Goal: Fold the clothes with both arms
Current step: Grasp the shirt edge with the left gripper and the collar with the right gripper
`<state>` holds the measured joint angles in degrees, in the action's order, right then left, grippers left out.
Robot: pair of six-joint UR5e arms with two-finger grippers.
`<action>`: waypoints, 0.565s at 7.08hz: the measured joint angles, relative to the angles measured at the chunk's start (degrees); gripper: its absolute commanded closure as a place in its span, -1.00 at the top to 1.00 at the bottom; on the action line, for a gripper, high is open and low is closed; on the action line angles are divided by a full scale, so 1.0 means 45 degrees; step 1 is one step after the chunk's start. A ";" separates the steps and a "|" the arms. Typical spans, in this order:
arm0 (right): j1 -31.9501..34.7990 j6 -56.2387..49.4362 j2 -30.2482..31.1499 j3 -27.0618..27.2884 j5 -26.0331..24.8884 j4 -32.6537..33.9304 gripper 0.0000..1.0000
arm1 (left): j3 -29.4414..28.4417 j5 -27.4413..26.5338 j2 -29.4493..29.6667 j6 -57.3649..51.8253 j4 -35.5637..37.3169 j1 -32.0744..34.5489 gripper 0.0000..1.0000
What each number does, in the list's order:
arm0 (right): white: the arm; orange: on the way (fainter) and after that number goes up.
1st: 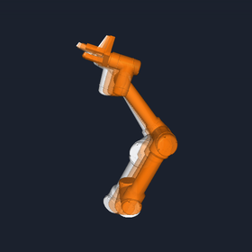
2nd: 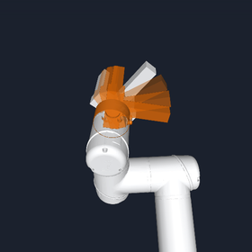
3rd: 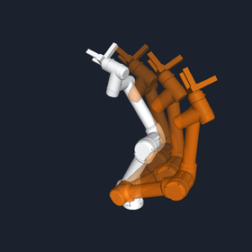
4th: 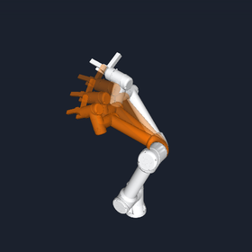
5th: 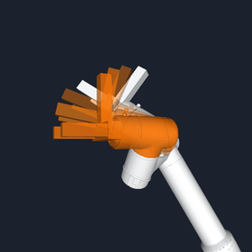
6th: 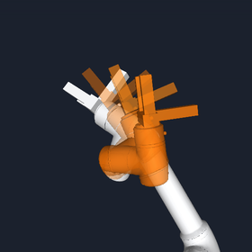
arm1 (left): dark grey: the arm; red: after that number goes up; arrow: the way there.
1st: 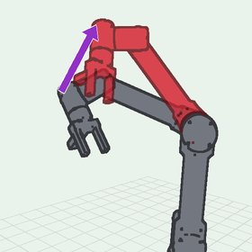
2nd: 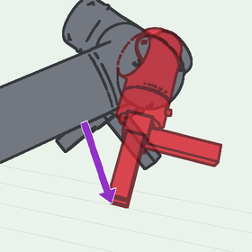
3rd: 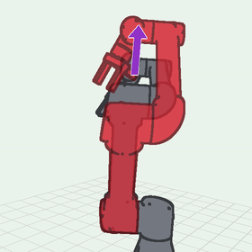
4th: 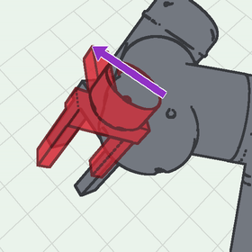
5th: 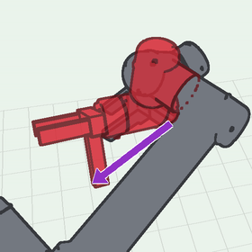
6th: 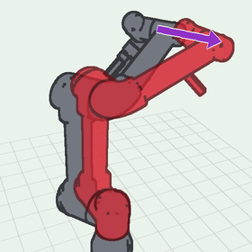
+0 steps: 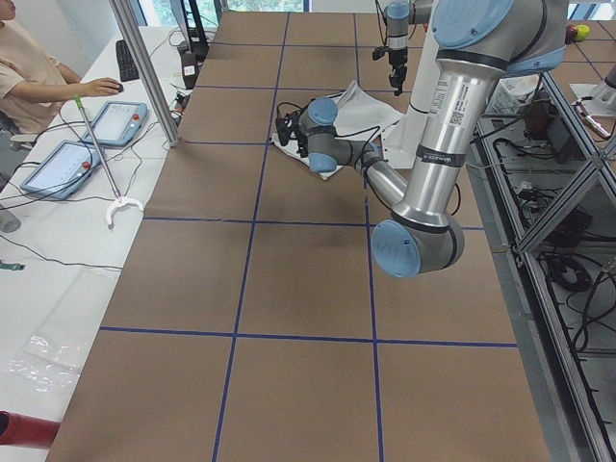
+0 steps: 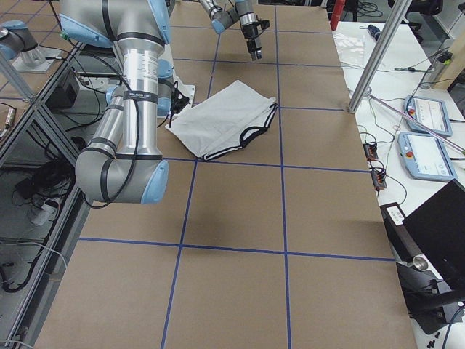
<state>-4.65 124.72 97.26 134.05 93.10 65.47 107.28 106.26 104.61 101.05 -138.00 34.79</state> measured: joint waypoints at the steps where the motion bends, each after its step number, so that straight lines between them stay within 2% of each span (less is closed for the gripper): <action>1: 0.0732 0.0006 -0.0008 -0.0009 -0.0113 0.0033 1.00 | 0.0365 -0.0072 -0.0603 0.0495 0.0100 -0.0532 0.99; 3: 0.3153 -0.0073 -0.0640 -0.0384 -0.0173 0.1098 1.00 | 0.0351 -0.0500 -0.0943 0.1125 0.1079 -0.1458 0.98; 4: 0.4434 -0.0287 -0.1627 -0.0885 -0.0183 0.2037 1.00 | 0.0199 -0.0722 -0.0804 0.1714 0.1738 -0.2034 0.90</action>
<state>15.30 123.43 89.94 130.06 92.28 74.64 108.18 103.02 100.99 108.76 -130.17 25.63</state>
